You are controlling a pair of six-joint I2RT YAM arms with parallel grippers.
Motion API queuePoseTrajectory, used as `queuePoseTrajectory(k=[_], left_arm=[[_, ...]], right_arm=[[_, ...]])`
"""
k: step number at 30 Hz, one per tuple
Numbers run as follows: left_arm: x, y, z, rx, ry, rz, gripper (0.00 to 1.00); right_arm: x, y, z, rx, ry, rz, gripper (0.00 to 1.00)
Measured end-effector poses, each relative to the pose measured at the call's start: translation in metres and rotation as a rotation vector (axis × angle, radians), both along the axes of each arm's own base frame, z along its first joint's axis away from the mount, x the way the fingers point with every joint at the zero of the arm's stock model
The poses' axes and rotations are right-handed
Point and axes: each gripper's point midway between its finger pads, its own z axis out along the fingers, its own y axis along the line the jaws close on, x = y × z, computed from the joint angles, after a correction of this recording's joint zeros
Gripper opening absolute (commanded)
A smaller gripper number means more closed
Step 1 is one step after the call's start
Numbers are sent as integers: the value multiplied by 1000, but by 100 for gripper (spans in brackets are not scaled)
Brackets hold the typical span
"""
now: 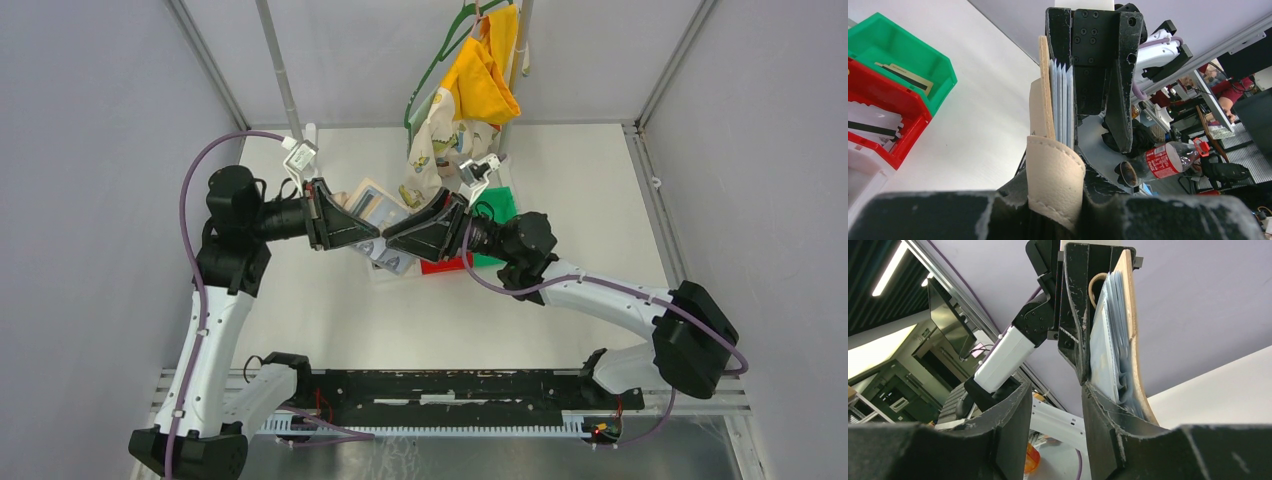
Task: Take the credit cards out of the card holder
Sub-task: Remove the credit card from the card holder.
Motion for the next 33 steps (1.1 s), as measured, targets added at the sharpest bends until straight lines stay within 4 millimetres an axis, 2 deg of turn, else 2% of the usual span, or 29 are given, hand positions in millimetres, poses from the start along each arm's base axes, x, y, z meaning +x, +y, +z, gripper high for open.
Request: queuePoseTrajectory(k=[6,12,19,23,27,33], left_arm=[[3,0,-4,11,30,8,12],[9,0,-11,21,76,8,11],[10,0,-6,20,61,18,11],[10,0,-3,19,44,25,13],[9,0,-1,17,32,24,16],[8,2,0,16,19,31,21]], right_arm=[[2,1,-2,-2,10,-2,54],[0,-8,-22,-39,39,-14,55],[4,-11,-30,-63,51,-21,55],[7,-12,-30,-63,52,-28,54],[9,-12,-28,-49,59,-33,48],[17,-2,-28,-18,98,-10,45]])
